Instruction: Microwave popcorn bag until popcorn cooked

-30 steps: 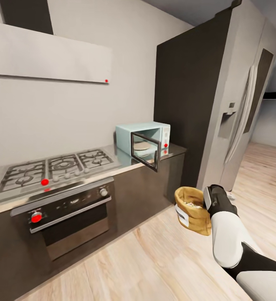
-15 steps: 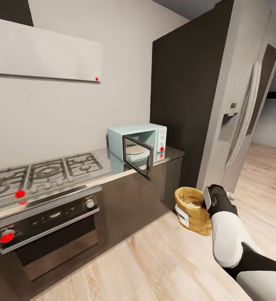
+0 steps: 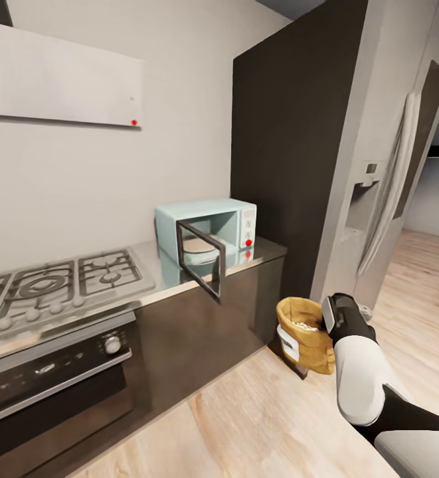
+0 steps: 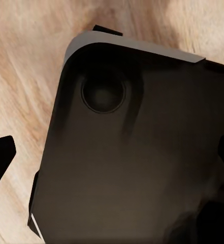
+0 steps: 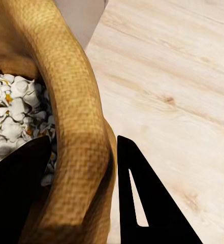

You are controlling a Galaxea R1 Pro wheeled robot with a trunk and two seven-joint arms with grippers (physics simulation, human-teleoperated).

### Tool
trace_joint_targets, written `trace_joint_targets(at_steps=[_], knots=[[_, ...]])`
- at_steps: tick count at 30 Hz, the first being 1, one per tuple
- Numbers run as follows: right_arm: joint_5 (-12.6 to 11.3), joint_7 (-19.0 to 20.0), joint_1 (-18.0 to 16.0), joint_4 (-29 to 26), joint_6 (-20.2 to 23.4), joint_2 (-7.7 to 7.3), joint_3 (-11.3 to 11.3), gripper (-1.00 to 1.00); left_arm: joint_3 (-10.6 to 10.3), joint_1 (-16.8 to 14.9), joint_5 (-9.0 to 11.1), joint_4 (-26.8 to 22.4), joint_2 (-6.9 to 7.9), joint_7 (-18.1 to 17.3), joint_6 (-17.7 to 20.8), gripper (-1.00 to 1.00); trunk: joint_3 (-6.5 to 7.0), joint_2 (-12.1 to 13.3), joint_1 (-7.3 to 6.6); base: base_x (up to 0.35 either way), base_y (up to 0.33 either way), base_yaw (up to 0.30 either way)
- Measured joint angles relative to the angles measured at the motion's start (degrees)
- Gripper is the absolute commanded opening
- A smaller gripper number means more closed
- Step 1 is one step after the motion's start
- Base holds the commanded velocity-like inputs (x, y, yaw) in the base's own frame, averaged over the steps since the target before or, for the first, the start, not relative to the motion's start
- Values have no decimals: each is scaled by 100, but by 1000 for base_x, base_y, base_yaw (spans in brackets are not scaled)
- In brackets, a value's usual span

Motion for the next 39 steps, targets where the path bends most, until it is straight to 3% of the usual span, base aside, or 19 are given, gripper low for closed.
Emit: trace_joint_targets(at_steps=[6, 18, 34, 39], knots=[[0, 0, 0, 2, 0, 6, 2, -100, 11, 0, 1, -1, 0, 6, -12, 100, 0, 0, 1, 256, -180, 46], [-10, 0, 1, 14, 3, 3, 8, -100, 15, 0, -25, -2, -29, 27, -57, 100, 0, 1, 3, 5, -6, 262], [-10, -6, 0, 28, 3, 9, 7, -100, 16, 0, -14, -1, -34, 135, -57, 100, 0, 0, 3, 0, -258, 267], [-7, 0, 1, 40, 4, 3, 10, -100, 16, 0, -15, -2, -34, 137, -59, 100, 0, 0, 3, 0, -31, 267]])
